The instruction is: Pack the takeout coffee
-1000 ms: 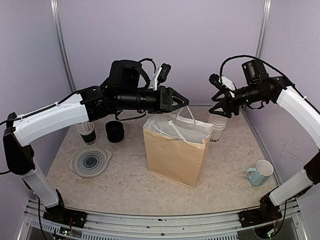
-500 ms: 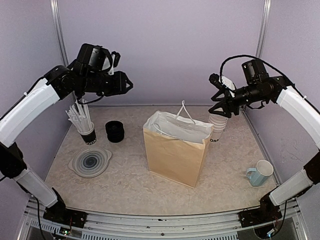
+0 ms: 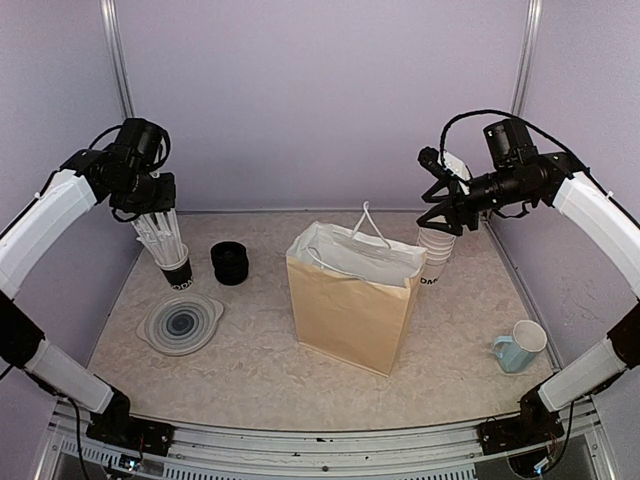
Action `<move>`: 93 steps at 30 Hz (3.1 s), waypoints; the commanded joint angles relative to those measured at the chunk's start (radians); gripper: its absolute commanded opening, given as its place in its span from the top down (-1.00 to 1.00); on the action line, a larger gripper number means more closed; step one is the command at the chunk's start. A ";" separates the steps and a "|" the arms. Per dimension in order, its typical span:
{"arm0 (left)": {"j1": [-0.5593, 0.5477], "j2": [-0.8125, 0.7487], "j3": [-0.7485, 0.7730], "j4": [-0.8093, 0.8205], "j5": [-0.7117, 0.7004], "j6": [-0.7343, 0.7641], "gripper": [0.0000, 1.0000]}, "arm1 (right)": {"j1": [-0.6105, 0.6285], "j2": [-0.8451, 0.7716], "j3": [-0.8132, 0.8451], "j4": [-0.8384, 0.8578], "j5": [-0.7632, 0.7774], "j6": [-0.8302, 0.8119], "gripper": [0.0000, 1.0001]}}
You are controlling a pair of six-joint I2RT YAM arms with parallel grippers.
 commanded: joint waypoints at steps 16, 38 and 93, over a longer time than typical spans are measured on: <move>-0.018 0.120 0.087 -0.228 0.058 -0.005 0.29 | -0.011 -0.017 -0.009 -0.016 -0.009 -0.001 -0.32; -0.032 0.192 0.118 -0.272 -0.050 -0.013 0.43 | -0.010 -0.009 -0.023 -0.012 -0.007 -0.003 -0.31; -0.018 0.203 0.134 -0.226 0.022 0.078 0.43 | -0.011 -0.017 -0.039 -0.016 -0.010 0.001 -0.32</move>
